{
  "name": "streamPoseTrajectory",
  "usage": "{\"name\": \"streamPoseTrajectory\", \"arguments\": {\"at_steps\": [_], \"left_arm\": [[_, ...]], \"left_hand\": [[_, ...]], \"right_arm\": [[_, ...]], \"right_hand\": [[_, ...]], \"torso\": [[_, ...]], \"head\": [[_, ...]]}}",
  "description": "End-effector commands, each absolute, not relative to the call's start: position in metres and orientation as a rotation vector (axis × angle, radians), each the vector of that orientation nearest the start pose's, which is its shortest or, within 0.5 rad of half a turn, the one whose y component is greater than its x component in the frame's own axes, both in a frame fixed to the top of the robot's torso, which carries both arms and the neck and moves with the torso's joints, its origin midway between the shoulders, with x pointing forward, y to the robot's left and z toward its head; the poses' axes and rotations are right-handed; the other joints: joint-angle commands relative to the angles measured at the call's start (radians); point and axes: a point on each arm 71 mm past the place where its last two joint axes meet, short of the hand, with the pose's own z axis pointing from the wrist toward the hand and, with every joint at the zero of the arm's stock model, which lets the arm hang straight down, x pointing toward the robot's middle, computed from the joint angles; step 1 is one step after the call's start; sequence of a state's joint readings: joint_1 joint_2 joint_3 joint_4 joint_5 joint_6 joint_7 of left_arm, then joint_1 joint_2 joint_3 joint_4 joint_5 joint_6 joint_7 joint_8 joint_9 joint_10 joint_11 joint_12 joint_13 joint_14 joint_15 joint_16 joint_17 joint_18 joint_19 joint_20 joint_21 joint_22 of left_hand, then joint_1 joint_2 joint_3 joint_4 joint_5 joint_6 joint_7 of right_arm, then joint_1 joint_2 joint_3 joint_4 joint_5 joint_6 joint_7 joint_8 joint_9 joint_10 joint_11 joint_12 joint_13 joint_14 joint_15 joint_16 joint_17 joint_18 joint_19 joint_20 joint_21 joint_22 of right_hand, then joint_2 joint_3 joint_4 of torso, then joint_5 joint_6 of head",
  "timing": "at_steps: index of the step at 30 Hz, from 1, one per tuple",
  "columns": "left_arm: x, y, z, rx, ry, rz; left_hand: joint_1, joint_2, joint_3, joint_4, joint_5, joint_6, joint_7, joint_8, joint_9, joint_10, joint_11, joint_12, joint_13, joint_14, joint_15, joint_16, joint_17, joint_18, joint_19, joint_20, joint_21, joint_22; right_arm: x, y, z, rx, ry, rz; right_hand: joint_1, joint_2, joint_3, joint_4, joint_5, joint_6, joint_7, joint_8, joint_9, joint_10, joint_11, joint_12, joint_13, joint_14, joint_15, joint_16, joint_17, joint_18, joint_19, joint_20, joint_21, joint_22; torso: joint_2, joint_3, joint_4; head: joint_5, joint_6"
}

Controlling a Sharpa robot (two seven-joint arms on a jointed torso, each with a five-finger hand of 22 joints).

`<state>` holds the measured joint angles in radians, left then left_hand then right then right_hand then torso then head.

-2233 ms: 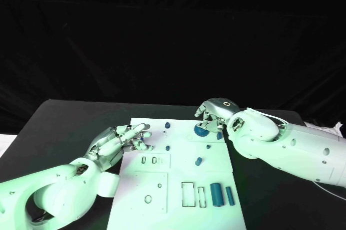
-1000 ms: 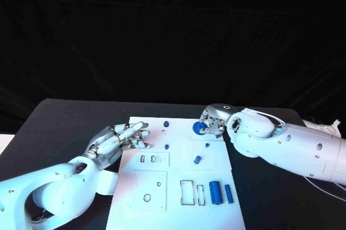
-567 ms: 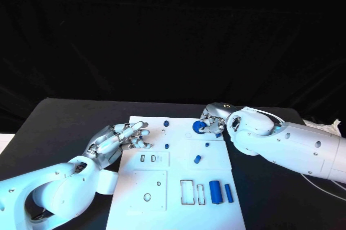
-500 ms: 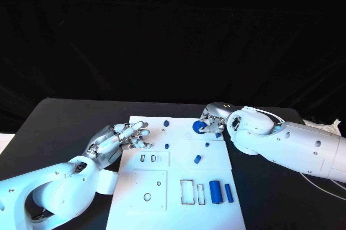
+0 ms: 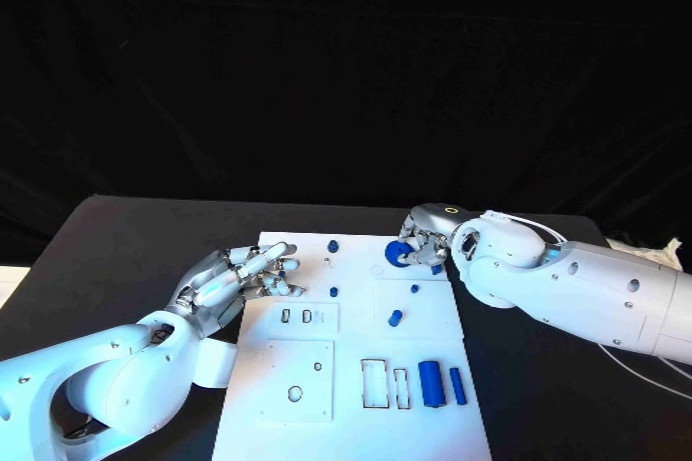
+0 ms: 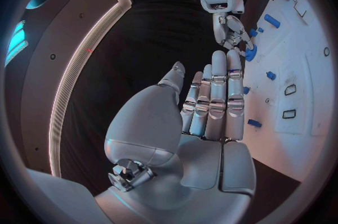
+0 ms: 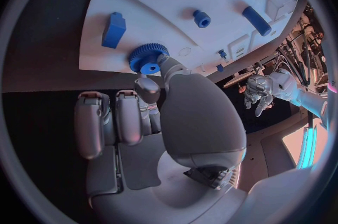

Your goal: Assemble the parts on the task board

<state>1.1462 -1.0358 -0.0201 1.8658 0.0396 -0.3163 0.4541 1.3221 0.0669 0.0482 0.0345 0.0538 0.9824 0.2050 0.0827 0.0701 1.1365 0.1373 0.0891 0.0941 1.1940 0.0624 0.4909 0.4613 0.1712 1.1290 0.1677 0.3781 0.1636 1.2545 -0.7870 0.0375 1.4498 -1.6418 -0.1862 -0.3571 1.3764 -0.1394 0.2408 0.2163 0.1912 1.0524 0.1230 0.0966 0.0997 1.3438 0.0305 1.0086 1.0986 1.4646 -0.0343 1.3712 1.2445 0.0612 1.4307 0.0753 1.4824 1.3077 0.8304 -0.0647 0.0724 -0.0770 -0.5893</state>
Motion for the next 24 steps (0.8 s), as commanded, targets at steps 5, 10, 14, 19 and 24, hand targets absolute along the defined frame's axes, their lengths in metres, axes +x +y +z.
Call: {"name": "streamPoseTrajectory", "arguments": {"at_steps": [5,10,14,19,24], "left_arm": [[0.414,0.199,-0.161,-1.142,1.428,-1.756],[0.414,0.199,-0.161,-1.141,1.428,-1.757],[0.414,0.199,-0.162,-1.141,1.430,-1.758],[0.415,0.199,-0.162,-1.142,1.431,-1.758],[0.414,0.198,-0.162,-1.141,1.432,-1.759]], "left_hand": [[0.003,0.009,0.000,-0.005,0.003,-0.005,0.002,-0.007,0.000,-0.005,-0.001,-0.003,0.001,-0.008,0.001,0.003,0.002,0.008,-0.009,-0.001,-0.006,0.001],[0.004,0.010,0.001,-0.006,0.003,-0.005,0.002,-0.007,0.000,-0.005,-0.001,-0.003,0.002,-0.008,0.001,0.003,0.003,0.008,-0.009,-0.001,-0.006,0.001],[0.005,0.011,0.003,-0.007,0.004,-0.005,0.002,-0.007,0.000,-0.005,-0.001,-0.004,0.002,-0.009,0.001,0.003,0.003,0.008,-0.010,-0.001,-0.006,0.001],[0.006,0.013,0.004,-0.008,0.004,-0.006,0.002,-0.007,0.000,-0.006,-0.001,-0.004,0.002,-0.010,0.001,0.003,0.004,0.008,-0.010,-0.001,-0.006,0.001],[0.007,0.014,0.005,-0.008,0.004,-0.006,0.002,-0.008,0.000,-0.006,-0.001,-0.004,0.002,-0.010,0.001,0.003,0.005,0.008,-0.010,-0.001,-0.006,0.001]], "right_arm": [[0.514,-0.192,-0.133,-0.225,1.461,0.313],[0.509,-0.182,-0.129,-0.251,1.411,0.328],[0.504,-0.171,-0.127,-0.271,1.393,0.352],[0.496,-0.151,-0.125,-0.303,1.384,0.396],[0.491,-0.133,-0.126,-0.324,1.390,0.429]], "right_hand": [[0.020,0.028,0.025,-0.012,-0.007,0.022,-0.007,0.009,0.009,0.015,-0.003,0.024,0.023,0.050,-0.008,0.009,0.007,-0.014,0.011,-0.005,0.009,0.041],[0.023,0.029,0.030,-0.014,-0.008,0.027,-0.008,0.010,0.010,0.017,-0.004,0.028,0.028,0.050,-0.009,0.011,0.009,-0.014,0.012,-0.006,0.009,0.042],[0.023,0.029,0.030,-0.014,-0.008,0.027,-0.008,0.010,0.010,0.017,-0.004,0.028,0.028,0.050,-0.009,0.011,0.009,-0.014,0.012,-0.006,0.009,0.042],[0.023,0.029,0.032,-0.015,-0.009,0.028,-0.008,0.010,0.010,0.018,-0.004,0.032,0.032,0.051,-0.009,0.012,0.011,-0.015,0.013,-0.006,0.010,0.044],[0.021,0.029,0.032,-0.014,-0.009,0.028,-0.008,0.009,0.011,0.019,-0.004,0.034,0.034,0.051,-0.010,0.012,0.011,-0.015,0.013,-0.007,0.010,0.045]], "torso": [[0.000,0.0003,0.0012],[0.000,-0.0006,0.0028],[0.001,0.0003,0.0021],[0.001,0.0002,0.0003],[0.000,-0.0011,0.0017]], "head": [[-0.002,0.002],[0.001,0.003],[0.006,0.006],[0.012,0.005],[0.013,0.004]]}}
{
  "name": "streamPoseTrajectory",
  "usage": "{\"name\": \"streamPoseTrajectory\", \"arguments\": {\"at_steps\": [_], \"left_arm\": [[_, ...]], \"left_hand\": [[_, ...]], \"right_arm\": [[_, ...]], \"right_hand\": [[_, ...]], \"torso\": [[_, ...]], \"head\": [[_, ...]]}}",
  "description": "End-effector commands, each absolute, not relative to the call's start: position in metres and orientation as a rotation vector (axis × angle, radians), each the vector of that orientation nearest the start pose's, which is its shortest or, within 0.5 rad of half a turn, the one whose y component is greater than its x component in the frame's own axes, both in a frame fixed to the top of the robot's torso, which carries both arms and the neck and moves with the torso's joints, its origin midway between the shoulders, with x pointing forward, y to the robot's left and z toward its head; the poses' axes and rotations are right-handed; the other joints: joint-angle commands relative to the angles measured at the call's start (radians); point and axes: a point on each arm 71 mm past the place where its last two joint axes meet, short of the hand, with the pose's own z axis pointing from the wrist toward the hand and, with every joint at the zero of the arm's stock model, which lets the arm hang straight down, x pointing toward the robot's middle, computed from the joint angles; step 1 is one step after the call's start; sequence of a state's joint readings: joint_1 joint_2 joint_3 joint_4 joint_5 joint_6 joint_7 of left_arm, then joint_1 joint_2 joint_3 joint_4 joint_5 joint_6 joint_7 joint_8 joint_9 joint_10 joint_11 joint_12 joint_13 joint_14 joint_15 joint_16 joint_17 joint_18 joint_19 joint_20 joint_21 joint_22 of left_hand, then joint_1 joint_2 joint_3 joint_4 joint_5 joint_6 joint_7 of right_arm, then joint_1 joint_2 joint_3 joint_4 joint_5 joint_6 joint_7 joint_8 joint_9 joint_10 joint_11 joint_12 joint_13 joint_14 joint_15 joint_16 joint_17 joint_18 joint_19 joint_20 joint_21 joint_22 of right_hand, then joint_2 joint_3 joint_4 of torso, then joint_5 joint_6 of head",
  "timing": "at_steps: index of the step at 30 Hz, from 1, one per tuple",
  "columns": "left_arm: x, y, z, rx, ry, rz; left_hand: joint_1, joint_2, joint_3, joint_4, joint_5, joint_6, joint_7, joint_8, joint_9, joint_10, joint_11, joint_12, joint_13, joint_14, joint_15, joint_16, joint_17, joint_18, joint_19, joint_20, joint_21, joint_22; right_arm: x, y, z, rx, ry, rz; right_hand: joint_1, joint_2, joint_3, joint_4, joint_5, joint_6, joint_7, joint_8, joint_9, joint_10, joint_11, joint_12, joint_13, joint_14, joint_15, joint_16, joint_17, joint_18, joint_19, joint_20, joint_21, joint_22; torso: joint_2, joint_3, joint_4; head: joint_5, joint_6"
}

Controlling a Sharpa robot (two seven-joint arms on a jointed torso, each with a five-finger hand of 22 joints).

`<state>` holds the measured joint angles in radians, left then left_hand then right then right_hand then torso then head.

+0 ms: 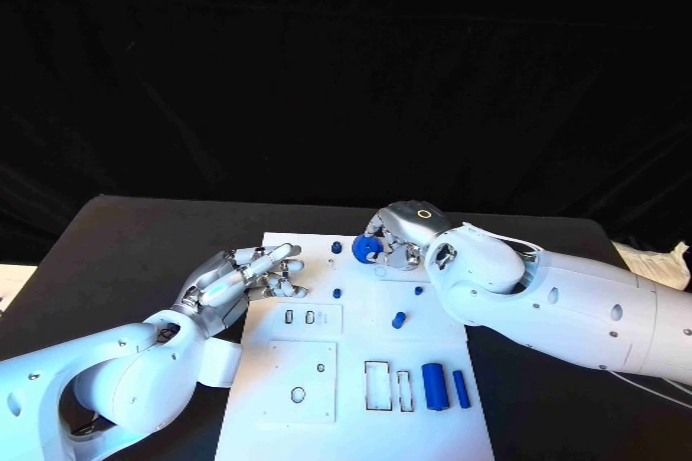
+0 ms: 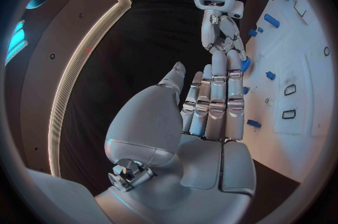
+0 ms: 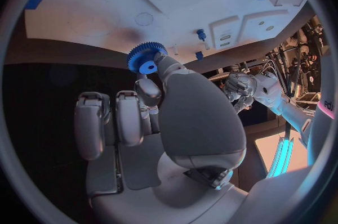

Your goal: Assemble the parts on the task board

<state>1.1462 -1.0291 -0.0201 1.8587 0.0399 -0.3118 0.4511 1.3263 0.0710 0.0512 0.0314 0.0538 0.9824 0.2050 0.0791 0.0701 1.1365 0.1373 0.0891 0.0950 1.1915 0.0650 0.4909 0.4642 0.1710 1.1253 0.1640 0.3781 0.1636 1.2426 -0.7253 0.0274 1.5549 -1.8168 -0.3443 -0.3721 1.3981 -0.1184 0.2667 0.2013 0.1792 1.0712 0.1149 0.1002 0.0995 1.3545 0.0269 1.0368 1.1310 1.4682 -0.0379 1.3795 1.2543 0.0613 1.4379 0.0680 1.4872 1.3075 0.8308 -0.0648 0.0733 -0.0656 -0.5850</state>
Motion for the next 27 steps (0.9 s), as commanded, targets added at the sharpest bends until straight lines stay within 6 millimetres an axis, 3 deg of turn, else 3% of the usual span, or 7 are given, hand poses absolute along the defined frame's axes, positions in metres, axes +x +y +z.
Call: {"name": "streamPoseTrajectory", "arguments": {"at_steps": [1,7,16,27], "left_arm": [[0.414,0.198,-0.162,-1.141,1.432,-1.760],[0.414,0.198,-0.162,-1.141,1.433,-1.762],[0.414,0.197,-0.162,-1.140,1.432,-1.762],[0.414,0.196,-0.162,-1.140,1.434,-1.765]], "left_hand": [[0.003,0.010,0.001,-0.005,0.004,-0.006,0.002,-0.004,0.000,-0.006,-0.001,-0.004,0.001,-0.007,-0.001,0.003,0.002,0.008,-0.007,0.003,-0.006,0.001],[0.004,0.011,0.003,-0.006,0.004,-0.006,0.002,-0.004,0.000,-0.006,-0.001,-0.004,0.001,-0.008,-0.001,0.003,0.002,0.009,-0.007,0.003,-0.006,0.001],[0.005,0.012,0.004,-0.007,0.004,-0.006,0.002,-0.004,0.000,-0.006,-0.001,-0.004,0.001,-0.008,-0.001,0.004,0.003,0.009,-0.007,0.003,-0.006,0.001],[0.006,0.013,0.005,-0.007,0.004,-0.006,0.002,-0.004,0.000,-0.006,-0.001,-0.005,0.002,-0.009,-0.001,0.004,0.003,0.009,-0.007,0.003,-0.006,0.001]], "right_arm": [[0.490,-0.129,-0.127,-0.328,1.392,0.435],[0.490,-0.115,-0.131,-0.346,1.403,0.452],[0.489,-0.095,-0.140,-0.372,1.423,0.475],[0.493,-0.083,-0.150,-0.378,1.436,0.475]], "right_hand": [[0.000,0.007,0.006,0.001,0.003,0.009,0.000,0.006,0.011,0.009,0.000,0.006,0.001,0.047,-0.006,0.004,0.002,-0.015,0.006,0.001,0.006,0.045],[-0.001,0.008,0.007,0.001,0.002,0.009,0.000,0.005,0.011,0.009,0.000,0.006,0.001,0.047,-0.006,0.003,0.001,-0.015,0.006,0.000,0.005,0.045],[-0.005,0.006,0.008,0.002,0.003,0.006,0.001,0.002,0.010,0.007,0.001,0.003,0.000,0.047,-0.006,0.003,0.000,-0.015,0.005,0.000,0.005,0.044],[-0.008,0.004,0.009,0.002,0.003,0.001,0.003,-0.003,0.009,0.004,0.002,0.000,0.000,0.046,-0.005,0.003,0.000,-0.015,0.005,0.000,0.005,0.044]], "torso": [[0.000,-0.0010,0.0007],[0.001,-0.0018,0.0010],[0.000,0.0001,-0.0017],[0.001,0.0003,0.0009]], "head": [[0.004,-0.001],[0.005,-0.003],[0.011,-0.004],[0.013,-0.005]]}}
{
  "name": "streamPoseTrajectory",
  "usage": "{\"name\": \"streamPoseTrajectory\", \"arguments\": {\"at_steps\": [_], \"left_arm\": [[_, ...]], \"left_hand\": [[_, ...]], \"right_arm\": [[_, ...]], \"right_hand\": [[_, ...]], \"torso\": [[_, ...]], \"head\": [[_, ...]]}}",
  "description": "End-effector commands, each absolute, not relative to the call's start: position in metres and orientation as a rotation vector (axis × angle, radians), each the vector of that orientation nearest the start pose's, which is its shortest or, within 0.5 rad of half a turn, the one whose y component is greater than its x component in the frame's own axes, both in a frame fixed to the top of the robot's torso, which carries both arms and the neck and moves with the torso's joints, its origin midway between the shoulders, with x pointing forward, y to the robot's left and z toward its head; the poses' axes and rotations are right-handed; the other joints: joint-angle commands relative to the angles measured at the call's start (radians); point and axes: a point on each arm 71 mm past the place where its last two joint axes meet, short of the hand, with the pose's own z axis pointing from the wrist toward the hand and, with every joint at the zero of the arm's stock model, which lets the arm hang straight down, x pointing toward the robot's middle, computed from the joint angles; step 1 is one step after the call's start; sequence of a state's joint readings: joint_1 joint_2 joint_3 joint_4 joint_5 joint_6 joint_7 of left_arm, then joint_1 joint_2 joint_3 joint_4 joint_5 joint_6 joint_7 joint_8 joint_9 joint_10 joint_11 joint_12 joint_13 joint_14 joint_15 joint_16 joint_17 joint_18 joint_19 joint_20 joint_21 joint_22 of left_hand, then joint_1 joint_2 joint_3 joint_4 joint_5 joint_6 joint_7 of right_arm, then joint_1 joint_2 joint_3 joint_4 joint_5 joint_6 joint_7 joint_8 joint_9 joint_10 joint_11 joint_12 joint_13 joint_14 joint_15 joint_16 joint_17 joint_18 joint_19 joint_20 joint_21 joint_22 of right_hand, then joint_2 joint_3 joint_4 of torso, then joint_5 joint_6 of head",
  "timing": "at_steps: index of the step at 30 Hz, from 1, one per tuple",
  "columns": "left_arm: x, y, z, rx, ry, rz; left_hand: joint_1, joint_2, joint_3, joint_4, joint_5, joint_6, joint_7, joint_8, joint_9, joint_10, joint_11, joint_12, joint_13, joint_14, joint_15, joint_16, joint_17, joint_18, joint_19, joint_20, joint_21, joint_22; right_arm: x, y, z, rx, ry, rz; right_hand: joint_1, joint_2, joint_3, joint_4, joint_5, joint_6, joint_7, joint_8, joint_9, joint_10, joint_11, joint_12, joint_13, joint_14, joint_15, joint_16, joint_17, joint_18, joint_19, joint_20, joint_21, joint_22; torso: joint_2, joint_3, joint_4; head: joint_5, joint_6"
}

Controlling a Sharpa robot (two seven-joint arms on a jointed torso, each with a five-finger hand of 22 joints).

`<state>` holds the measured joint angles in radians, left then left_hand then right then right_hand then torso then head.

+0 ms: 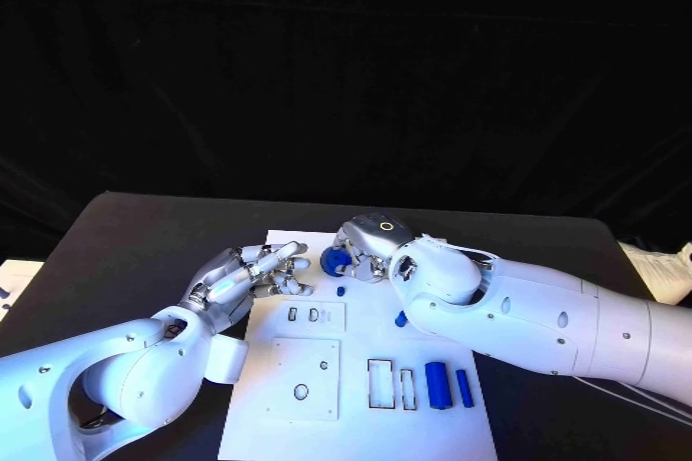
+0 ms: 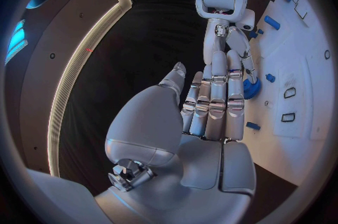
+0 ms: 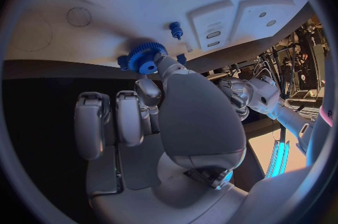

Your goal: Assemble the parts on the task board

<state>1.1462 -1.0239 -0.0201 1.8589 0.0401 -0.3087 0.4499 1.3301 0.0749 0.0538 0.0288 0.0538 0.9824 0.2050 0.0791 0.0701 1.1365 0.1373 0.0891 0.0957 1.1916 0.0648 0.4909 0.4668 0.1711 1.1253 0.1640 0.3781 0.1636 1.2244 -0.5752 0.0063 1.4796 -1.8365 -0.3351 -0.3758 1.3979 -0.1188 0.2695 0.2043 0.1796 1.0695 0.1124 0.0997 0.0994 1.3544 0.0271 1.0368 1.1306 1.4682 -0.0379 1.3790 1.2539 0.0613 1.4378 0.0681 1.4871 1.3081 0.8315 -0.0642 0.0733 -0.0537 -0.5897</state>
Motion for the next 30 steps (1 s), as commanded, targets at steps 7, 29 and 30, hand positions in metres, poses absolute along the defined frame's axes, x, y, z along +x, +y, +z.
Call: {"name": "streamPoseTrajectory", "arguments": {"at_steps": [7,29,30], "left_arm": [[0.4147,0.1965,-0.1618,-1.140,1.435,-1.764],[0.4146,0.1971,-0.1621,-1.143,1.440,-1.762],[0.4146,0.1970,-0.1621,-1.143,1.440,-1.762]], "left_hand": [[0.002,0.009,0.002,-0.005,0.004,-0.006,0.002,-0.004,0.000,-0.006,-0.001,-0.005,0.001,-0.009,-0.001,0.004,0.001,0.009,-0.007,0.003,-0.006,0.001],[0.002,0.009,0.002,-0.005,0.004,-0.006,0.002,-0.004,0.000,-0.006,-0.001,-0.005,0.001,-0.009,-0.001,0.004,0.001,0.009,-0.007,0.003,-0.006,0.001],[0.002,0.009,0.002,-0.005,0.004,-0.006,0.002,-0.004,0.000,-0.006,-0.001,-0.005,0.001,-0.009,-0.001,0.004,0.001,0.009,-0.007,0.003,-0.006,0.001]], "right_arm": [[0.4933,-0.0797,-0.1496,-0.375,1.422,0.481],[0.4943,-0.0789,-0.1508,-0.375,1.434,0.474],[0.4943,-0.0790,-0.1509,-0.375,1.436,0.474]], "right_hand": [[-0.017,-0.001,0.008,0.000,-0.002,-0.008,0.010,-0.012,0.008,-0.004,0.005,-0.012,-0.006,0.046,-0.002,0.003,0.000,-0.014,0.004,0.001,0.005,0.041],[-0.036,-0.043,0.000,0.026,-0.082,-0.198,0.043,-0.040,-0.033,-0.084,0.036,-0.157,-0.105,0.043,0.024,-0.003,-0.002,-0.011,-0.009,0.026,-0.003,0.026],[-0.037,-0.043,0.000,0.028,-0.082,-0.197,0.043,-0.040,-0.033,-0.084,0.036,-0.157,-0.105,0.043,0.024,-0.003,-0.002,-0.011,-0.009,0.026,-0.003,0.026]], "torso": [[0.000,0.0004,-0.0020],[0.000,0.0003,-0.0017],[0.000,0.0003,-0.0014]], "head": [[0.003,0.000],[-0.002,0.002],[-0.002,0.002]]}}
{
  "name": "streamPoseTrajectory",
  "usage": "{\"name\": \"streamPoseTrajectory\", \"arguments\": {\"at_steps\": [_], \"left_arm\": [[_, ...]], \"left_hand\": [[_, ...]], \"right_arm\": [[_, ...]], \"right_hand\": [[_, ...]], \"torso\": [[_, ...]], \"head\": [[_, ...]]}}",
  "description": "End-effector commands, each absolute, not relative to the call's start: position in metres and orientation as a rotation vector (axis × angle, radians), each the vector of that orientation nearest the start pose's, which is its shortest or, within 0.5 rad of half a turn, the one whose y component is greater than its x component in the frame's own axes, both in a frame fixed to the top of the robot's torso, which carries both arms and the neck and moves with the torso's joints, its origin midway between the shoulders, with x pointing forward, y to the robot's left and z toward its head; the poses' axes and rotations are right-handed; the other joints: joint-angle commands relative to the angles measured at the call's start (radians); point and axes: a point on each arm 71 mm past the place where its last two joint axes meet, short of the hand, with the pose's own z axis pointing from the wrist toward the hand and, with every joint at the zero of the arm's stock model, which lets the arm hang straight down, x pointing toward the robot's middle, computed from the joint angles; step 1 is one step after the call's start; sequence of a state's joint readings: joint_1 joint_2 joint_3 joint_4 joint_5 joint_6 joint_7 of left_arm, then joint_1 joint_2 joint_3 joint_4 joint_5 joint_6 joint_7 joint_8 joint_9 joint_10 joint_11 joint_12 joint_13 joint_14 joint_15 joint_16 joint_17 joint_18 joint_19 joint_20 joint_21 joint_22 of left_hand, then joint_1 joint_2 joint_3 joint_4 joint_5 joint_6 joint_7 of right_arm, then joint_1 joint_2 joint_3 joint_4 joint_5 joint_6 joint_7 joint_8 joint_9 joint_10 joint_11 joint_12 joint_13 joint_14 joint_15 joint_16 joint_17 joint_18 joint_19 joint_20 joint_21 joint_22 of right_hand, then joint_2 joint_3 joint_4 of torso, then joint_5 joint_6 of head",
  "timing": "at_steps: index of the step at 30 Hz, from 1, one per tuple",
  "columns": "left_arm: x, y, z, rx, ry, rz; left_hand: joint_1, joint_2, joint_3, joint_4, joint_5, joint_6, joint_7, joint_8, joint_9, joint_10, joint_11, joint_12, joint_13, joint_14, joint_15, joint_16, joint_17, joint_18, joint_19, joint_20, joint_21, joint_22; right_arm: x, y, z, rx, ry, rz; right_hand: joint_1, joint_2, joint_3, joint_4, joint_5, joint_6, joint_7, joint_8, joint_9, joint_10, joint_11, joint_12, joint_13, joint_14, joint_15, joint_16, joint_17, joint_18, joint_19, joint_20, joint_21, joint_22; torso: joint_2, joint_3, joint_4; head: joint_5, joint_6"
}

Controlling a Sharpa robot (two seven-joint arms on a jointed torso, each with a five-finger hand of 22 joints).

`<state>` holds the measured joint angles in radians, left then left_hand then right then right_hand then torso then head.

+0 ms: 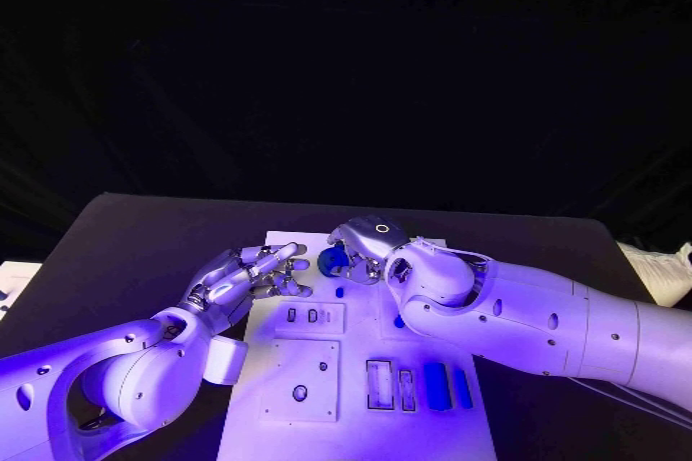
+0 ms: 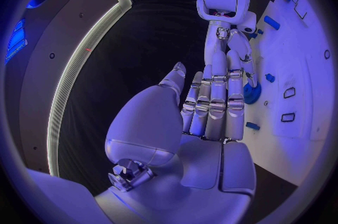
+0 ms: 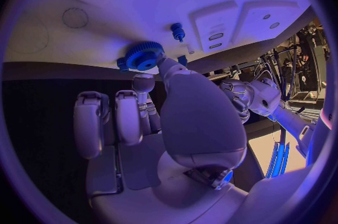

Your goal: Assemble the parts on the task board

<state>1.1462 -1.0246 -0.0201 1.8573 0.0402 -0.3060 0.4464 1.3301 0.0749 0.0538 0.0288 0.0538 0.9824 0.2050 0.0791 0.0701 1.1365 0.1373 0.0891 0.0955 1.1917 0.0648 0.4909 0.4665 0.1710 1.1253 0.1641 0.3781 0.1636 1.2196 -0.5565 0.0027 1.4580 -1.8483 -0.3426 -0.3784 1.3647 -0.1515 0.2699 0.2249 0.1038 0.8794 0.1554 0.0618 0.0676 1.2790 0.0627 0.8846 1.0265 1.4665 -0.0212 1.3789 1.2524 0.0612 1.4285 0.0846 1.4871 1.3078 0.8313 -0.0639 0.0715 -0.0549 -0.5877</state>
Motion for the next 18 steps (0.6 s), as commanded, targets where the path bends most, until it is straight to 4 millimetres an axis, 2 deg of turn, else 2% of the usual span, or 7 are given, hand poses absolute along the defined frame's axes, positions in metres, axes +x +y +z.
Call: {"name": "streamPoseTrajectory", "arguments": {"at_steps": [1,5,8,12,15,18], "left_arm": [[0.4146,0.1970,-0.1621,-1.143,1.441,-1.762],[0.4147,0.1974,-0.1623,-1.144,1.441,-1.760],[0.4150,0.1979,-0.1624,-1.145,1.440,-1.757],[0.4150,0.1984,-0.1625,-1.146,1.440,-1.755],[0.4150,0.1984,-0.1625,-1.146,1.440,-1.754],[0.4150,0.1984,-0.1625,-1.146,1.440,-1.754]], "left_hand": [[0.002,0.009,0.002,-0.005,0.004,-0.006,0.002,-0.004,0.000,-0.006,-0.001,-0.005,0.001,-0.009,-0.001,0.004,0.001,0.009,-0.007,0.003,-0.006,0.001],[0.002,0.009,0.002,-0.005,0.004,-0.006,0.002,-0.004,0.000,-0.006,-0.001,-0.005,0.001,-0.009,-0.001,0.004,0.001,0.009,-0.007,0.003,-0.006,0.001],[0.002,0.009,0.003,-0.005,0.004,-0.006,0.003,-0.004,0.000,-0.006,-0.001,-0.005,0.001,-0.009,-0.001,0.004,0.002,0.009,-0.007,0.003,-0.006,0.002],[0.003,0.010,0.004,-0.007,0.003,-0.006,0.003,-0.005,0.000,-0.006,-0.001,-0.005,0.002,-0.010,-0.001,0.004,0.003,0.009,-0.008,0.003,-0.006,0.002],[0.003,0.010,0.004,-0.007,0.003,-0.006,0.003,-0.005,0.000,-0.006,-0.001,-0.005,0.002,-0.010,-0.001,0.004,0.003,0.009,-0.008,0.003,-0.006,0.002],[0.003,0.010,0.004,-0.007,0.003,-0.006,0.003,-0.005,0.000,-0.006,-0.001,-0.005,0.002,-0.010,-0.001,0.004,0.003,0.009,-0.008,0.003,-0.006,0.002]], "right_arm": [[0.4943,-0.0791,-0.1511,-0.375,1.439,0.474],[0.4947,-0.0800,-0.1524,-0.370,1.459,0.477],[0.4960,-0.0817,-0.1543,-0.349,1.491,0.486],[0.4983,-0.0845,-0.1577,-0.315,1.547,0.501],[0.4997,-0.0859,-0.1594,-0.293,1.576,0.507],[0.5009,-0.0871,-0.1598,-0.276,1.583,0.505]], "right_hand": [[-0.004,-0.010,-0.002,0.010,-0.007,-0.005,0.000,-0.001,-0.001,-0.008,0.001,-0.004,-0.001,0.044,0.008,-0.003,0.000,-0.011,0.000,0.010,-0.003,0.027],[-0.028,-0.006,-0.009,0.043,0.009,0.012,0.000,0.006,0.003,0.001,0.001,0.012,0.011,0.045,0.009,-0.002,0.003,-0.011,0.001,0.012,-0.002,0.029],[-0.094,0.014,-0.018,0.065,0.087,0.033,-0.002,0.011,0.007,0.011,0.001,0.035,0.028,0.046,0.009,0.001,0.007,-0.011,0.002,0.012,-0.002,0.031],[-0.189,0.044,-0.024,0.068,0.130,0.055,-0.004,0.013,0.008,0.028,0.001,0.078,0.063,0.048,0.009,0.006,0.017,-0.012,0.005,0.012,0.000,0.035],[-0.228,0.057,-0.024,0.067,0.138,0.062,-0.004,0.011,0.008,0.032,0.001,0.095,0.077,0.049,0.009,0.010,0.023,-0.013,0.006,0.012,0.001,0.038],[-0.242,0.056,-0.024,0.067,0.138,0.059,-0.003,0.007,0.006,0.031,0.002,0.098,0.081,0.050,0.009,0.011,0.026,-0.013,0.006,0.013,0.001,0.038]], "torso": [[0.000,0.0000,0.0004],[0.000,0.0002,0.0006],[0.000,0.0000,0.0004],[0.001,0.0000,-0.0002],[0.000,0.0000,-0.0003],[0.001,-0.0002,0.0002]], "head": [[0.000,0.000],[0.001,0.000],[0.001,0.000],[0.002,-0.001],[0.002,-0.003],[0.001,-0.003]]}}
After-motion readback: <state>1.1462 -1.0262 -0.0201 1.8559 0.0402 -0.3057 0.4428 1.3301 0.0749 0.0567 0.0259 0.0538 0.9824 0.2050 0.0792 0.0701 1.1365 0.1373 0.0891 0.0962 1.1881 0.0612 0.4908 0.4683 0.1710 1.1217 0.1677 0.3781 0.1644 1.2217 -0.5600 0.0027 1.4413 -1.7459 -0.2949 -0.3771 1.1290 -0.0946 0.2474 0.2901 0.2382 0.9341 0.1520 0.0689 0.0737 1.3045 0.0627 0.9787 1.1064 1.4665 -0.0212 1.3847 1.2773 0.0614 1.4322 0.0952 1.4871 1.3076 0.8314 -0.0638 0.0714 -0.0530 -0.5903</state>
